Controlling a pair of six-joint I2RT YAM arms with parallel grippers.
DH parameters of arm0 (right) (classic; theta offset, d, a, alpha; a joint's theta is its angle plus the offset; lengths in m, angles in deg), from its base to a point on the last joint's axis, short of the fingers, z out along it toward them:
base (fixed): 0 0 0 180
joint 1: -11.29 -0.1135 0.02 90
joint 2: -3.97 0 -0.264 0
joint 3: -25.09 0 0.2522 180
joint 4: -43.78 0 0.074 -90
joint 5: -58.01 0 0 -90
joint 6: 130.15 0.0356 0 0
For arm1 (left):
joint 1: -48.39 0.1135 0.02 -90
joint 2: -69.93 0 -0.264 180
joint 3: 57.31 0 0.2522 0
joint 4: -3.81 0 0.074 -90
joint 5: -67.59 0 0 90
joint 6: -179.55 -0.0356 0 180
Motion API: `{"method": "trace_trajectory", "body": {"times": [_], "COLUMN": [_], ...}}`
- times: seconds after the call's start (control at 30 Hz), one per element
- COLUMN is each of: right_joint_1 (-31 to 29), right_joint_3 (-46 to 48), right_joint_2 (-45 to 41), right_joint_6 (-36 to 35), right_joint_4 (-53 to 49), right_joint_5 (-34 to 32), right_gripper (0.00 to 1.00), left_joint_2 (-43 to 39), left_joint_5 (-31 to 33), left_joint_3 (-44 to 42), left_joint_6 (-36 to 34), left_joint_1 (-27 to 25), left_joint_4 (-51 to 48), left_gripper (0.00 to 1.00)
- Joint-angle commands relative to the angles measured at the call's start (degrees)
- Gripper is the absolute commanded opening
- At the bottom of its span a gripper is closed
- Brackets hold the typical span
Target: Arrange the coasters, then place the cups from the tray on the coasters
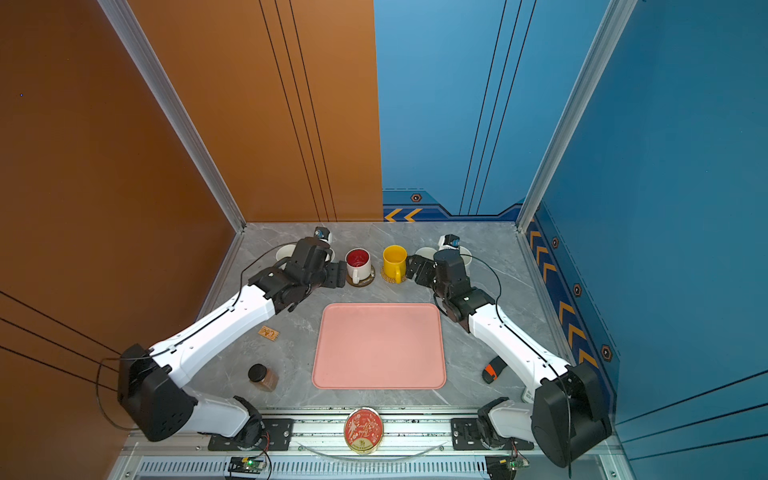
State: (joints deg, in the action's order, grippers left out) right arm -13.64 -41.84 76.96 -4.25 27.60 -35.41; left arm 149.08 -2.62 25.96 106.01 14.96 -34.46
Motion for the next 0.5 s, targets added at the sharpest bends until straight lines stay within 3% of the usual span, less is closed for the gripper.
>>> {"method": "trace_trajectory", "body": {"times": [0.0, 0.3, 0.47], "right_joint_1": [-0.78, -1.36, -1.06], "right_joint_3": [0.26, 1.59, 4.99], "right_joint_2": [-2.72, -11.64, -18.33], "right_joint_6": [-2.59, -7.51, -14.58], "right_joint_4": [-3.88, -9.31, -10.35], "right_joint_5": [-3.64, -12.56, -19.92], "right_gripper": [1.00, 1.00, 1.00], "left_joint_2": [-4.68, -14.95, -18.97], "left_joint_5": [2.25, 3.52, 7.80], "left_joint_3": [-4.56, -14.15, -19.13], "left_joint_6": [-3.12, -6.27, -9.10], "left_joint_1": [1.12, 4.05, 5.96], "left_joint_4": [4.65, 8.03, 10.40], "left_gripper": [0.98, 0.98, 0.98]}}
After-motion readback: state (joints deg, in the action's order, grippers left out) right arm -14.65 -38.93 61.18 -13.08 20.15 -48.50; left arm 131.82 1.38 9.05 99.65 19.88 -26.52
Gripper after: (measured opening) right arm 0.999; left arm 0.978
